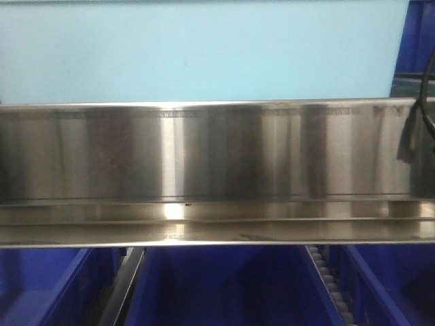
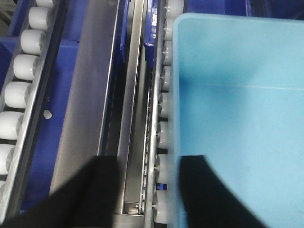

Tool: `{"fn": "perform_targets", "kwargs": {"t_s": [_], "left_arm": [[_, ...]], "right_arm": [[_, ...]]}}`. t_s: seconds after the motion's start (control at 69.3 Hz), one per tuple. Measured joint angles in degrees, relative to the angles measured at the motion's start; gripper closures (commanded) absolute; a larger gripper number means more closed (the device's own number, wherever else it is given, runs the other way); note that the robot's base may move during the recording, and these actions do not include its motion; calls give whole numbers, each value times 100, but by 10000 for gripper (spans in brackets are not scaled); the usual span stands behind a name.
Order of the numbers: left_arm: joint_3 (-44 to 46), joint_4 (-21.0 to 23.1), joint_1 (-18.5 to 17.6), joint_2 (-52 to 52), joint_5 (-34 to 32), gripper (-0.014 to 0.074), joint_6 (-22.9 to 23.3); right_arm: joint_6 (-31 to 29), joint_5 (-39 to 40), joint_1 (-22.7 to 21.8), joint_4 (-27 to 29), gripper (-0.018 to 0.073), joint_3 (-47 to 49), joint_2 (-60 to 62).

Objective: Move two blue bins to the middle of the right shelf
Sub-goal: 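Close left and right grippers on the side walls of the light-blue bins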

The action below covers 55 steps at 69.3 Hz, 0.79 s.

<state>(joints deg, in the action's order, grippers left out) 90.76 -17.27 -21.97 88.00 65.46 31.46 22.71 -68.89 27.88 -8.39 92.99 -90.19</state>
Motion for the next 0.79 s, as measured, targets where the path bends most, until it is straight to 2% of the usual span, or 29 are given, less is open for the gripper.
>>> {"fn": "perform_targets", "kwargs": {"t_s": [0.216,0.476,0.794], "left_arm": [[0,20,0,0,165,295,0],[43,259,0,269,190,295,-41],[77,284,-20,805,369,295,-135]], "right_arm": [[22,12,22,113,347,0,0],[22,23,22,141,345,24,-333],[37,23,22,140,345,24,-482]]}}
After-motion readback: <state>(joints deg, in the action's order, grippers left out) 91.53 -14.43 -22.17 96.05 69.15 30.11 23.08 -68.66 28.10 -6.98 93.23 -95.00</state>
